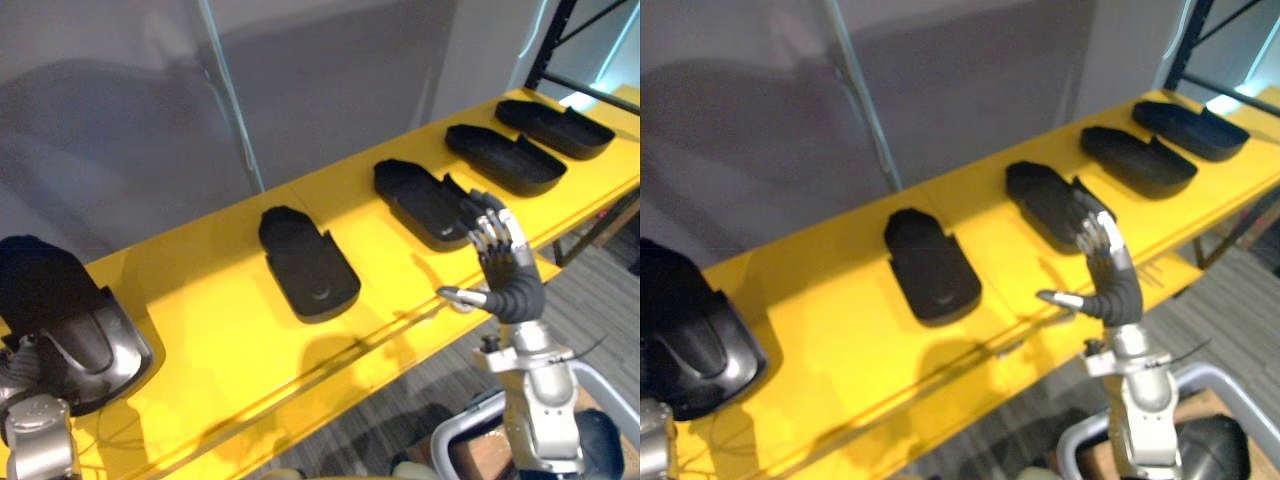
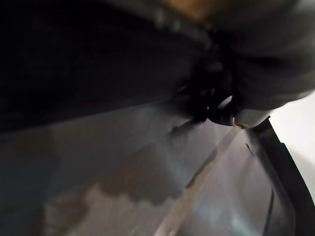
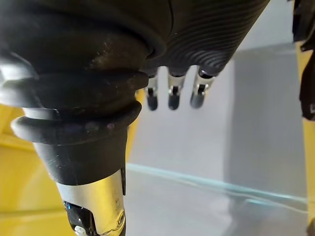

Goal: Walk over and take plastic housings, then place them on the shelf

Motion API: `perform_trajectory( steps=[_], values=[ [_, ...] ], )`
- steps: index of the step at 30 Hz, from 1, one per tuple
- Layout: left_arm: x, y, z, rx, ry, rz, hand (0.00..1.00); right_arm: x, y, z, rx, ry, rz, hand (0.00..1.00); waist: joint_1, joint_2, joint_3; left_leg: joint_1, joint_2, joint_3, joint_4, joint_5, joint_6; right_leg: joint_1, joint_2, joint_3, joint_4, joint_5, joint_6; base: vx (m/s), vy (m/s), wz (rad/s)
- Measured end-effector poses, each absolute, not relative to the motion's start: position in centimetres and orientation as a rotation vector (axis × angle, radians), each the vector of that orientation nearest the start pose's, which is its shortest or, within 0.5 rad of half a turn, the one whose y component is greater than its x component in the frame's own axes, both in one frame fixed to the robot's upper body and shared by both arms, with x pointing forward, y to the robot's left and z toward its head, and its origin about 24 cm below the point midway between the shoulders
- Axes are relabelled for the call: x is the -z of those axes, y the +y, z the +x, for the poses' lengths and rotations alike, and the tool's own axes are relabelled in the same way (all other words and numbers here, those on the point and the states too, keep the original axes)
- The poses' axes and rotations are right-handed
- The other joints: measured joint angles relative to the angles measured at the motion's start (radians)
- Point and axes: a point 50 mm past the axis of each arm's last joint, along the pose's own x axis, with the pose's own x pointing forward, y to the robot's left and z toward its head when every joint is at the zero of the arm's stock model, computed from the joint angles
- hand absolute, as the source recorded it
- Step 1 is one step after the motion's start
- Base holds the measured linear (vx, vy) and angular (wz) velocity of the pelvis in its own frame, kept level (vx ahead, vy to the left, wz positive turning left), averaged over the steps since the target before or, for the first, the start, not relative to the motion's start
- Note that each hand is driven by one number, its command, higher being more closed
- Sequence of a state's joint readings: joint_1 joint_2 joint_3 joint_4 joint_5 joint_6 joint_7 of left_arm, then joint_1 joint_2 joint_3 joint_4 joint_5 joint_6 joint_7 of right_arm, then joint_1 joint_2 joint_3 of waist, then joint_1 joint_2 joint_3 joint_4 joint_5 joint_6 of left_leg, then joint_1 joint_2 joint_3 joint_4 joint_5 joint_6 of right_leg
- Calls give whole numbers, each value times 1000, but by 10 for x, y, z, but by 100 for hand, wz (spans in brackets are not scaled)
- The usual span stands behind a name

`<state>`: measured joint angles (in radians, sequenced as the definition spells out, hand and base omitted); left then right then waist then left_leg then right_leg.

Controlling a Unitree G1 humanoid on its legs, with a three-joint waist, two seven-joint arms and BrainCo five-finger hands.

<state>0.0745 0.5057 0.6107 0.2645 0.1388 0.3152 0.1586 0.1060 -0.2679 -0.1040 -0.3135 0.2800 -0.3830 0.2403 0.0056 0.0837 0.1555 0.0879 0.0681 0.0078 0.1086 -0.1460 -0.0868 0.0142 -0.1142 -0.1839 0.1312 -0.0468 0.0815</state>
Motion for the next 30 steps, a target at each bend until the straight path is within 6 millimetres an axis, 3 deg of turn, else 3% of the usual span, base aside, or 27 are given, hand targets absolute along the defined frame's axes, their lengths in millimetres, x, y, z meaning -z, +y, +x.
perform_trajectory(
  steps=[10, 19, 30],
  values=[
    [-34, 393, 185, -467, 573, 390, 100, -143, -195, 211, -234, -618, -108, 0, -14, 18, 30, 8, 9, 5, -1, 0, 0, -1, 9, 8, 9, -3, -4, -2, -2, -1],
    [-23, 372, 195, -269, 574, 289, 100, -144, -194, 210, -251, -617, -115, 0, -22, 28, 41, 17, 11, 28, -11, 5, 8, -14, 11, 27, 22, -5, -7, -7, 0, -7],
    [-17, 371, 194, -349, 598, 331, 100, -146, -193, 209, -253, -620, -115, 0, -23, 30, 42, 18, 10, 28, -11, 6, 9, -14, 12, 27, 21, -4, -6, 0, 0, 0]
  ],
)
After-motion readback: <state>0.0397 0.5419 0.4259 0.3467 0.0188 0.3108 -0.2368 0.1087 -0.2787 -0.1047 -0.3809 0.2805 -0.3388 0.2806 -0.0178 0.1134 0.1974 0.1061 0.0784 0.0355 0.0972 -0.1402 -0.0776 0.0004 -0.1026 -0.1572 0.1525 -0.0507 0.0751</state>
